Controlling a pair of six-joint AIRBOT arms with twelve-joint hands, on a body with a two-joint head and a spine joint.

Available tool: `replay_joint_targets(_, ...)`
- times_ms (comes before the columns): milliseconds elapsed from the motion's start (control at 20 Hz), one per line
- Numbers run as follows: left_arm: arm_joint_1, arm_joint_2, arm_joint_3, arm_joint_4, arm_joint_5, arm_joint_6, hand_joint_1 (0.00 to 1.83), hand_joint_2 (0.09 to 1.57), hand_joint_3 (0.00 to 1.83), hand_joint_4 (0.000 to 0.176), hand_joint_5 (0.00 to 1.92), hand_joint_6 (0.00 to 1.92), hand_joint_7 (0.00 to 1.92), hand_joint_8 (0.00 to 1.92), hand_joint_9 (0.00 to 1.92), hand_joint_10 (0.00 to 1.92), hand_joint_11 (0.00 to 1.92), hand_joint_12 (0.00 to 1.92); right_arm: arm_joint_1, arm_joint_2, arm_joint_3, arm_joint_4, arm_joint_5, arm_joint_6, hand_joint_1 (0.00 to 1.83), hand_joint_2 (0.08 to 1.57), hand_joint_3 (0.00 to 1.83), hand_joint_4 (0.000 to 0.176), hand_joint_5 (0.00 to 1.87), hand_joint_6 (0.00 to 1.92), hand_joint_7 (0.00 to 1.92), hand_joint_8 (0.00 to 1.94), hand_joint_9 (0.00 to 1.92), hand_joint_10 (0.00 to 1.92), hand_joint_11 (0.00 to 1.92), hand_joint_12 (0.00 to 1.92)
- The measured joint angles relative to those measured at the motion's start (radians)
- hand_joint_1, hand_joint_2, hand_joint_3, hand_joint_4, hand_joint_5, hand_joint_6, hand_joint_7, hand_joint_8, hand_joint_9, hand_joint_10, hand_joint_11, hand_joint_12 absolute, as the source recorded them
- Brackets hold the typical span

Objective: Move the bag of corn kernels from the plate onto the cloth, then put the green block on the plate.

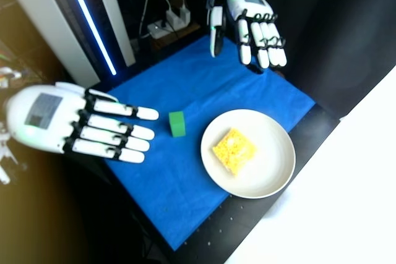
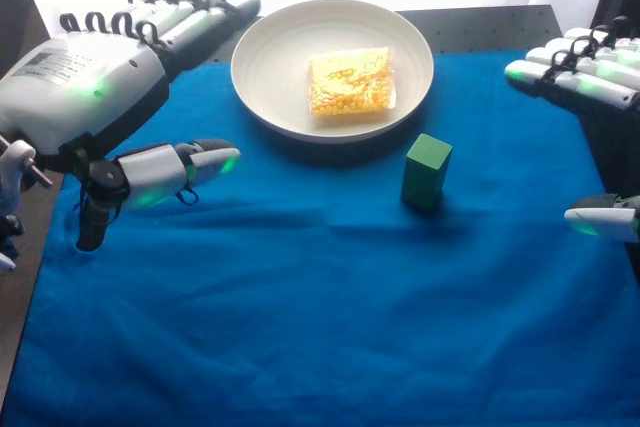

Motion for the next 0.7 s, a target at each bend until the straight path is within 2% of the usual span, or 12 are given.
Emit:
replay_joint_targets(100,-0.002,0.000,0.000,-0.006,0.000,0.000,0.77,1.25,0.01,0.018,0.00,0.00,0.00,0.00,0.00,0.00,0.00,0.00,0.000,-0.007,0.000,-0.007,-0.001,0.000,0.62,1.22,0.01,0.010,0.00,0.00,0.00,0.00,0.00,0.00,0.00,0.00)
replay_joint_targets(150,-0.006,0.000,0.000,-0.005,0.005,0.000,0.61,1.29,0.02,0.006,0.00,0.00,0.00,0.00,0.00,0.00,0.00,0.00,0.000,-0.009,0.000,-0.010,0.000,0.000,0.59,1.22,0.01,0.000,0.00,0.00,0.00,0.00,0.00,0.00,0.00,0.00)
replay_joint_targets(200,-0.019,-0.001,0.004,-0.002,0.014,-0.001,0.49,1.31,0.03,0.003,0.00,0.00,0.00,0.00,0.00,0.00,0.00,0.00,0.000,-0.013,0.000,-0.002,0.000,0.000,0.57,1.22,0.01,0.000,0.00,0.00,0.00,0.00,0.00,0.00,0.00,0.00)
replay_joint_targets(300,-0.089,-0.033,0.060,0.007,0.079,-0.001,0.47,1.32,0.02,0.000,0.00,0.00,0.00,0.00,0.00,0.00,0.01,0.00,0.000,-0.014,0.002,-0.001,-0.002,0.000,0.51,1.23,0.01,0.000,0.00,0.00,0.00,0.00,0.00,0.00,0.00,0.00)
replay_joint_targets(400,-0.170,-0.085,0.133,0.005,0.179,0.000,0.59,1.28,0.00,0.027,0.00,0.00,0.00,0.00,0.00,0.00,0.00,0.00,0.001,-0.014,0.003,0.001,0.000,0.000,0.52,1.24,0.01,0.000,0.00,0.00,0.00,0.00,0.00,0.00,0.00,0.00)
replay_joint_targets(450,-0.211,-0.119,0.174,0.012,0.252,0.000,0.62,1.25,0.00,0.051,0.00,0.00,0.00,0.00,0.00,0.00,0.02,0.01,0.001,-0.014,0.003,0.001,-0.001,0.000,0.47,1.27,0.02,0.000,0.00,0.00,0.00,0.00,0.00,0.00,0.00,0.00)
replay_joint_targets(500,-0.239,-0.146,0.204,0.022,0.307,0.002,0.61,1.25,0.00,0.060,0.00,0.00,0.00,0.00,0.00,0.00,0.01,0.01,0.001,-0.015,0.003,0.002,-0.001,0.000,0.41,1.29,0.03,0.000,0.00,0.00,0.00,0.00,0.00,0.00,0.00,0.00)
replay_joint_targets(550,-0.274,-0.183,0.240,0.034,0.378,0.005,0.63,1.23,0.03,0.045,0.00,0.00,0.00,0.01,0.00,0.00,0.00,0.30,0.001,-0.017,0.003,0.002,-0.001,0.000,0.37,1.30,0.03,0.000,0.00,0.00,0.00,0.00,0.00,0.00,0.00,0.00)
replay_joint_targets(600,-0.302,-0.222,0.271,0.037,0.428,0.021,0.64,1.23,0.01,0.052,0.00,0.00,0.01,0.01,0.00,0.00,0.00,0.49,0.001,-0.018,0.003,0.001,-0.001,0.000,0.43,1.30,0.02,0.000,0.00,0.00,0.00,0.00,0.00,0.00,0.00,0.00)
replay_joint_targets(650,-0.319,-0.252,0.292,0.010,0.464,0.070,0.68,1.23,0.01,0.040,0.00,0.00,0.01,0.00,0.02,0.01,0.00,0.61,0.001,-0.021,0.003,0.001,-0.001,0.000,0.47,1.29,0.02,0.000,0.00,0.00,0.00,0.00,0.00,0.00,0.00,0.00)
replay_joint_targets(700,-0.329,-0.278,0.312,-0.018,0.499,0.112,0.73,1.22,0.00,0.041,0.00,0.00,0.01,0.00,0.04,0.01,0.00,0.64,0.001,-0.023,0.003,0.001,-0.001,0.000,0.50,1.29,0.01,0.000,0.00,0.00,0.00,0.00,0.00,0.00,0.00,0.00)
